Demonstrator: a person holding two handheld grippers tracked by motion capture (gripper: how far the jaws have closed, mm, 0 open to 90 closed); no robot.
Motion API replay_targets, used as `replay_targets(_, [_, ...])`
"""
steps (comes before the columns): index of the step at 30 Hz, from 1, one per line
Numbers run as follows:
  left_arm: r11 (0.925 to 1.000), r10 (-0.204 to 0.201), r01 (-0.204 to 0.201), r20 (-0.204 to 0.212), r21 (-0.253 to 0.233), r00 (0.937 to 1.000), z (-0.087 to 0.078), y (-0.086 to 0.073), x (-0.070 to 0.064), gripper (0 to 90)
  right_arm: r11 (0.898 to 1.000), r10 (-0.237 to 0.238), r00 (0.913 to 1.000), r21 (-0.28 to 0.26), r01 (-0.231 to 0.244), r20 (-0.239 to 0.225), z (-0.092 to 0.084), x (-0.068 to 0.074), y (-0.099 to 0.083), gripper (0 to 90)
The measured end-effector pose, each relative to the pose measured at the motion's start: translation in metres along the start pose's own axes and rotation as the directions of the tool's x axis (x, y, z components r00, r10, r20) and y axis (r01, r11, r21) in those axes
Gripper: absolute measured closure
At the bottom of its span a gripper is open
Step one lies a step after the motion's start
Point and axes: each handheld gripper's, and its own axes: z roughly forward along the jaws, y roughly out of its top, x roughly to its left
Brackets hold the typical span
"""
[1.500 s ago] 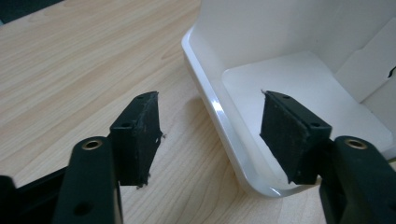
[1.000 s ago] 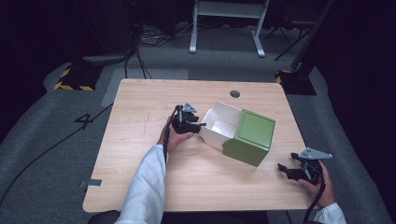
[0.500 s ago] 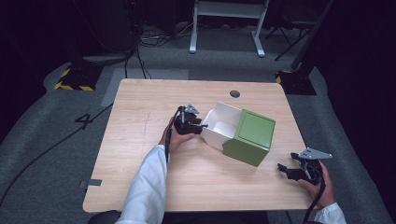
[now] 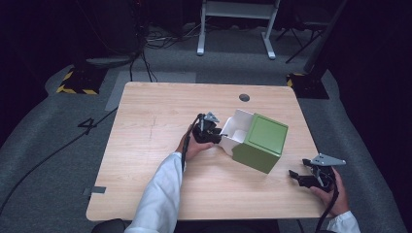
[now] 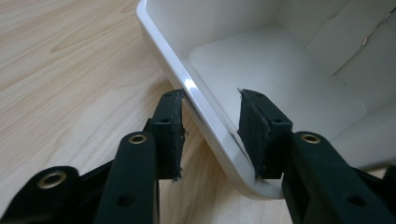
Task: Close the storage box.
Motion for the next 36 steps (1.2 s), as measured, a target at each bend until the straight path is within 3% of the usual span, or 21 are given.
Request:
replay_targets(20, [0.9997,0.022,-0.022,0.063,-0.004,0.9978,0.03,0.018,-0.034,55.4,1.0,-0.001,1.0,0.0,0.001,-0.002,0.0,0.0,0.0,18.2])
replay_targets(36, [0.9996,0.027,-0.027,0.067,-0.005,0.9974,0.039,0.022,-0.044,54.4,1.0,0.0,1.0,0.001,0.0,-0.004,0.0,0.0,0.0,18.2])
